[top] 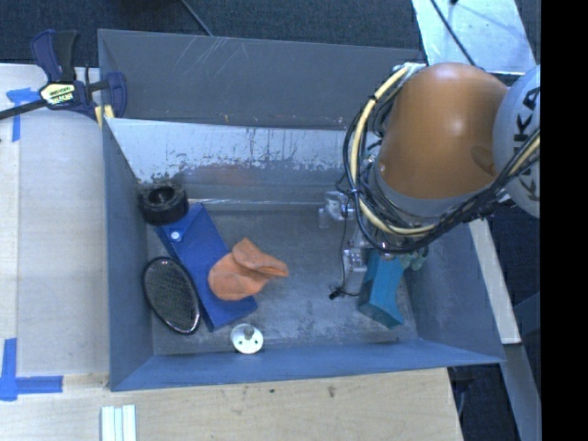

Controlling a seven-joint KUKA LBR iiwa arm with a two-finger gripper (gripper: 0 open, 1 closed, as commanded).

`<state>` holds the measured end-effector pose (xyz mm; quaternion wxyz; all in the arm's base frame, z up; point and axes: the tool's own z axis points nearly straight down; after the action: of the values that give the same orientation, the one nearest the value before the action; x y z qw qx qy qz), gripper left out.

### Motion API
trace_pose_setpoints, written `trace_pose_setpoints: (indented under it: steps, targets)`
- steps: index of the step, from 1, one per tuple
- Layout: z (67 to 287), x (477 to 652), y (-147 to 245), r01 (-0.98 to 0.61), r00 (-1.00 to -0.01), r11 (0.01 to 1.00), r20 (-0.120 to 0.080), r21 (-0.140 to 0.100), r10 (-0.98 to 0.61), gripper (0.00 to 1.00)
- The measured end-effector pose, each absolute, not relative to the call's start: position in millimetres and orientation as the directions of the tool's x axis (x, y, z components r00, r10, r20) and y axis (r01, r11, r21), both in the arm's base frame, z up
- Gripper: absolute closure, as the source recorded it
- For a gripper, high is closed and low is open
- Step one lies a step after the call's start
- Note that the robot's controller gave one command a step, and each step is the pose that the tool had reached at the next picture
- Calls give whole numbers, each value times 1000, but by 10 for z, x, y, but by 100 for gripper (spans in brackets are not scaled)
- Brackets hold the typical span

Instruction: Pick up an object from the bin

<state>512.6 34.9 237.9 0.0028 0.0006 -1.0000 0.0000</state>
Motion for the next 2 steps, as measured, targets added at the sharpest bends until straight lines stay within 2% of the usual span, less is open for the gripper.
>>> trace_pose_setpoints:
  steps: [1, 2]
  targets:
    - [2401, 5130, 349, -1, -1000, 1000, 2, 0, -1, 0]
    - [2246, 5227, 35, 70, -998, 998, -4, 2, 70, 0]
